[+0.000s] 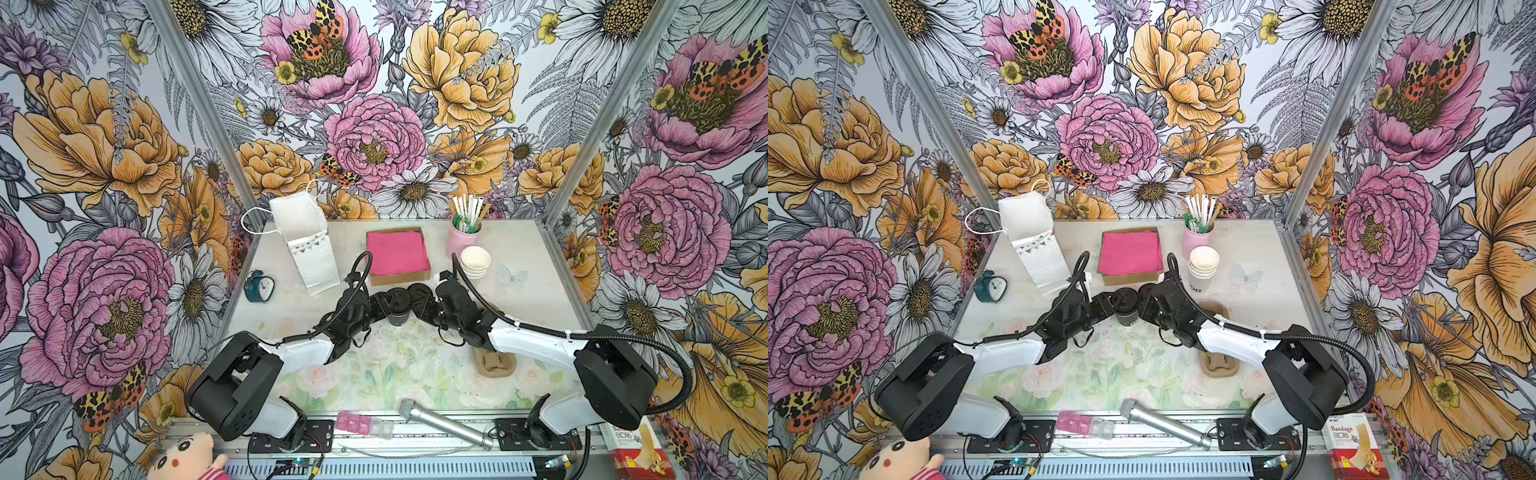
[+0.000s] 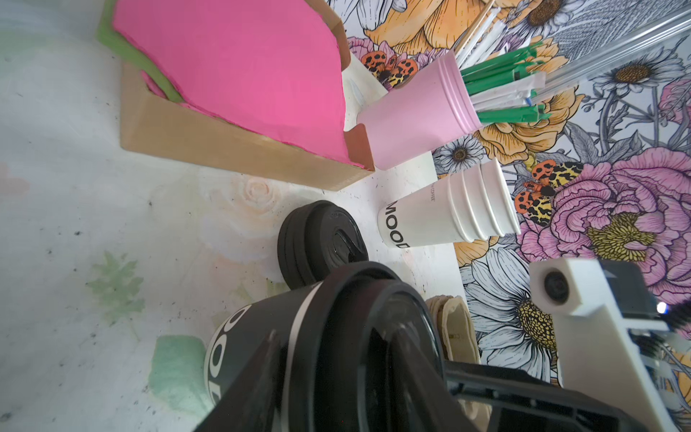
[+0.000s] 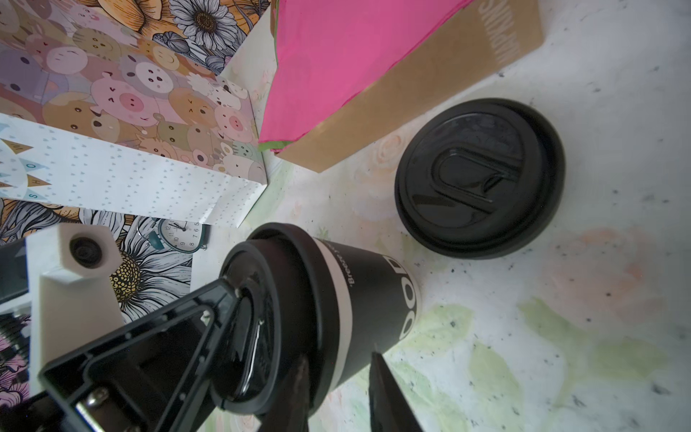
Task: Pack a coffee takeout order
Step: Close the lid on the coffee cup.
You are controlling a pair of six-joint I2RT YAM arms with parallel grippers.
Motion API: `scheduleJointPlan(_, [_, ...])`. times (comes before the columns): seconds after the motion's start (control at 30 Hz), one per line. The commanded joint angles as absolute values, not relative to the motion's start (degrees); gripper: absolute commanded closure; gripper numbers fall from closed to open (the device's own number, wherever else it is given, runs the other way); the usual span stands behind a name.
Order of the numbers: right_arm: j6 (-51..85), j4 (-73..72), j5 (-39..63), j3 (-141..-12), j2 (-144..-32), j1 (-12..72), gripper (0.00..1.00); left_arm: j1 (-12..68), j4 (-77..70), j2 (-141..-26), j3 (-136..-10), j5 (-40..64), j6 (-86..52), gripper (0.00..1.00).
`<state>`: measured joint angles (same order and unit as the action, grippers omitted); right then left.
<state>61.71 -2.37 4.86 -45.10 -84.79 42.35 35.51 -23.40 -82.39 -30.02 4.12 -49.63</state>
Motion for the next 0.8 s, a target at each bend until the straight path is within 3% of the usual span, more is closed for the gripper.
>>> scheduleJointPlan(0.0, [59.26, 3.44, 10.74, -46.30, -82.76, 41.81, 0.68, 37.57, 4.08, -84.69, -26.52, 9.44, -46.17, 0.52])
scheduleJointPlan(0.27, [57.29, 2.81, 10.68, -47.64, -76.83, 40.56, 0.61, 36.19, 8.03, -80.63, -27.85, 9.12, -44.64, 0.45])
scheduleJointPlan(0.6, [52.88, 4.06, 10.65, -46.93, -74.33, 39.81, 0.51, 34.40, 15.35, -71.96, -31.98, 8.43, -43.17, 0.19])
scheduleJointPlan(0.77, [48.42, 7.22, 10.78, -47.86, -73.73, 39.81, 0.41, 32.32, 19.01, -63.70, -32.83, 8.56, -42.20, 0.02])
